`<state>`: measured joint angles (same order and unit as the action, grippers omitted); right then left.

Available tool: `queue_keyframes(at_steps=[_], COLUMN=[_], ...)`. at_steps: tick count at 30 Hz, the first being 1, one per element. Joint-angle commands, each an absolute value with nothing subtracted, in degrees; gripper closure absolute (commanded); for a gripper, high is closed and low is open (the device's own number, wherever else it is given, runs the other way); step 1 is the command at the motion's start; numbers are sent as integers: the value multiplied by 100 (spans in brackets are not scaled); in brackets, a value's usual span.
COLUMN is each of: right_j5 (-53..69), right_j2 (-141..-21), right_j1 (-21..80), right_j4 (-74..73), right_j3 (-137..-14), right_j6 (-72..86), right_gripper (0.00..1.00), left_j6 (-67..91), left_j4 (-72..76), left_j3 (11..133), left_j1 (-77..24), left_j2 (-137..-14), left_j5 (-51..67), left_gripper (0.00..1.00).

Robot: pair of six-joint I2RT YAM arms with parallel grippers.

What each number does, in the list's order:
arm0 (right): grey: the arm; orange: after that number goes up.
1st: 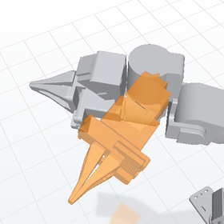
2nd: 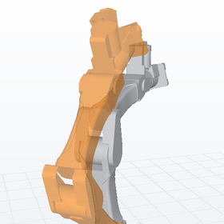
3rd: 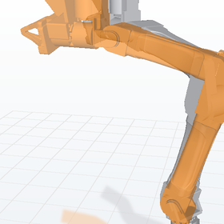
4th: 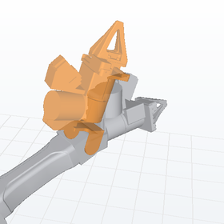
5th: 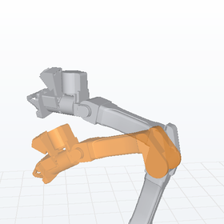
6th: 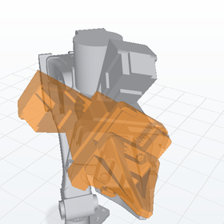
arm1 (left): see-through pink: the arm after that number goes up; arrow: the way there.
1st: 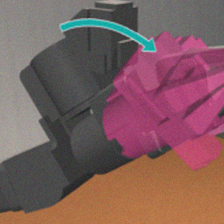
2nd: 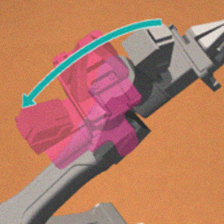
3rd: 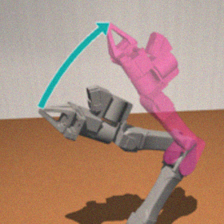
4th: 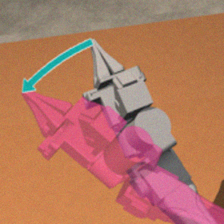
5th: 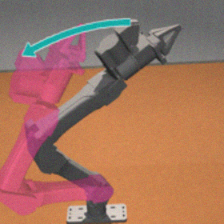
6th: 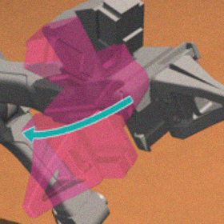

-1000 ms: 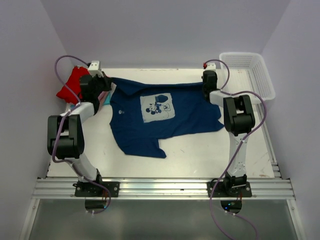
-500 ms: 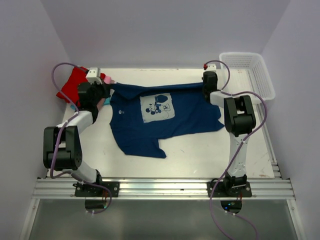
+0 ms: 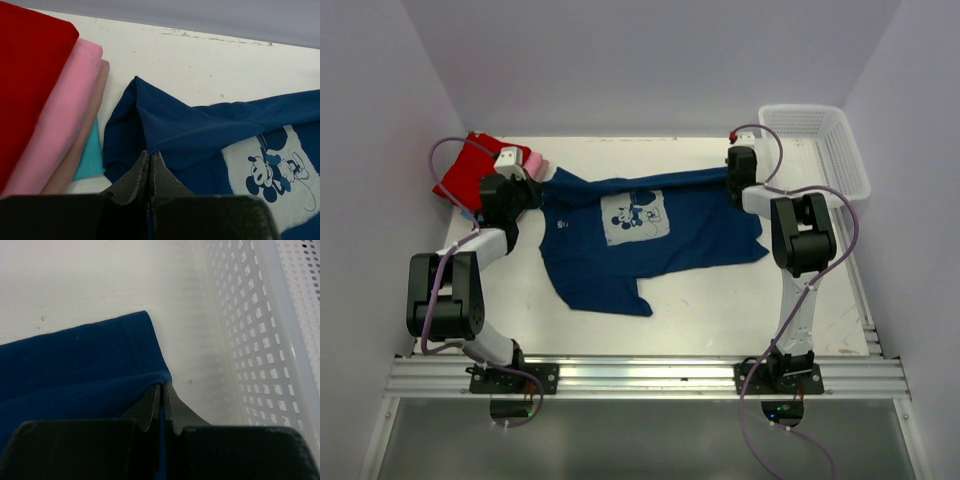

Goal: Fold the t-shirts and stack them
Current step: Fold the flattened tshirt in 1/3 of the way

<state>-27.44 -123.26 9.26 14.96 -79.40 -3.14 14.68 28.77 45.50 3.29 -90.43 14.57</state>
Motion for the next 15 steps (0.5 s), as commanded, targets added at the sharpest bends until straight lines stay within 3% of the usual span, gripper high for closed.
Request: queue_keyframes(at_steps=[1,15], right_j5=[-2760,-2716], right_j2=[-11944,-11979], right_j1=[888,905], right_j4=[1468,1195], right_j3=[-7910,-7849], right_j6=[-150,-44], right_gripper=[100,100], left_j6=[1608,1872], left_j4=[2927,2663], left_j3=[4483,4193], left_j1=[316,220], left_j2=[-8974,-8605], left_j5=[1222,1283], left_gripper=[100,100])
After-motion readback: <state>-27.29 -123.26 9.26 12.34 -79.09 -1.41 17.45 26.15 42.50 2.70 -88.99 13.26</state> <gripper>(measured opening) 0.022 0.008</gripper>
